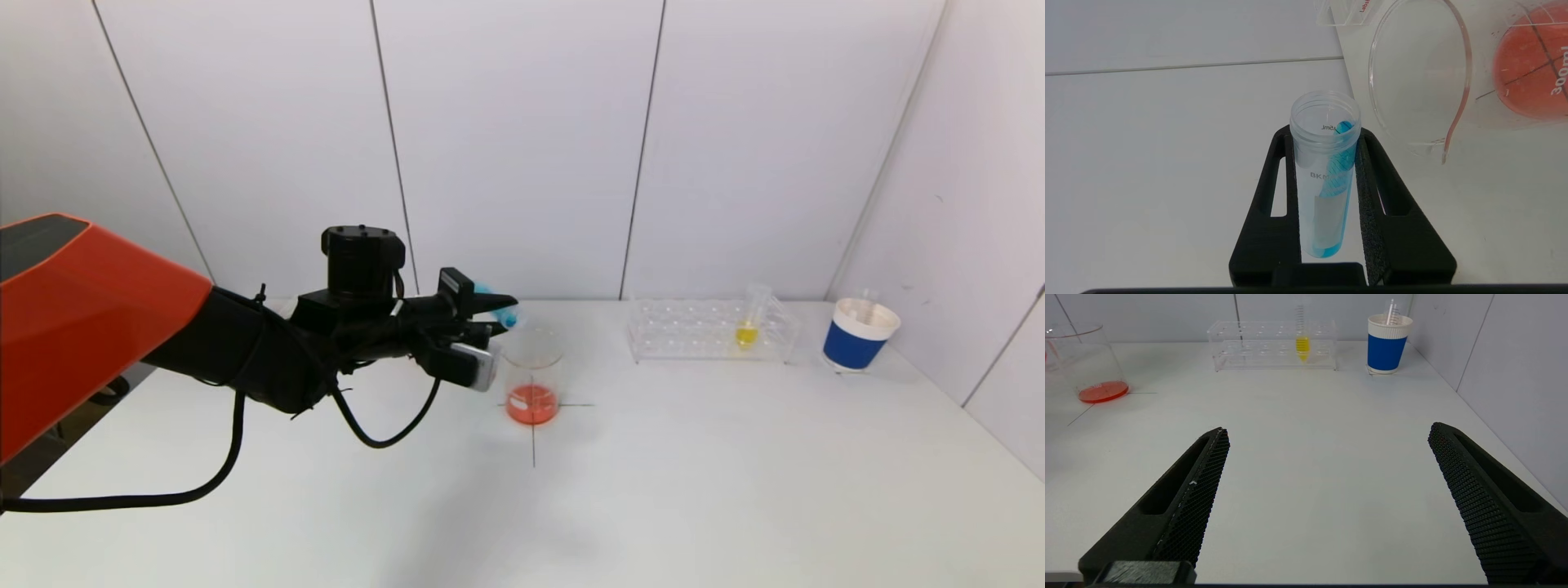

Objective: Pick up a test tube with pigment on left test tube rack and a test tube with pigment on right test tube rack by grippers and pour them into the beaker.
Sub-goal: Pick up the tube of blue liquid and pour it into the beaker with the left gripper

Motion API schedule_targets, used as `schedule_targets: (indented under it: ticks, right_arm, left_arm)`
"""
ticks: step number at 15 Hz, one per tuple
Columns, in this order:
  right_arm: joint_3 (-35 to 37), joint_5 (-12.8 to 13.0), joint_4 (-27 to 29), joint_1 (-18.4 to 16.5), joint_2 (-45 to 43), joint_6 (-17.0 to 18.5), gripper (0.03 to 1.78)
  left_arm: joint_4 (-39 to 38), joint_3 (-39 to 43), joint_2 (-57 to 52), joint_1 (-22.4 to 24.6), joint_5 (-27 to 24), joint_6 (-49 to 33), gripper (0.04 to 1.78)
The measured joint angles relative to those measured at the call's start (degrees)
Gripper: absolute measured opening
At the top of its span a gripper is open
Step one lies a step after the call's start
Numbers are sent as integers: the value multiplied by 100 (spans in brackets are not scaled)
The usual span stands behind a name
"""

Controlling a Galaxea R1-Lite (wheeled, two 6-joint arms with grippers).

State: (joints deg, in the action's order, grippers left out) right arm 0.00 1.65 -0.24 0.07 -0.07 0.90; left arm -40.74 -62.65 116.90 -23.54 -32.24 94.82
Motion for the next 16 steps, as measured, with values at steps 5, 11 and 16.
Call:
schedule_targets:
  ticks: [5, 11, 16]
  right_arm:
    - [0, 0, 0, 0, 0, -2, 177]
    - [0, 0, 0, 0, 0, -2, 177]
    - [0, 0, 0, 0, 0, -2, 177]
  left_arm:
    - [224, -94, -2, -40, 221, 284, 43]
    - [310, -124, 0, -63, 339, 512, 43]
    - [469, -188, 2, -73, 488, 722, 43]
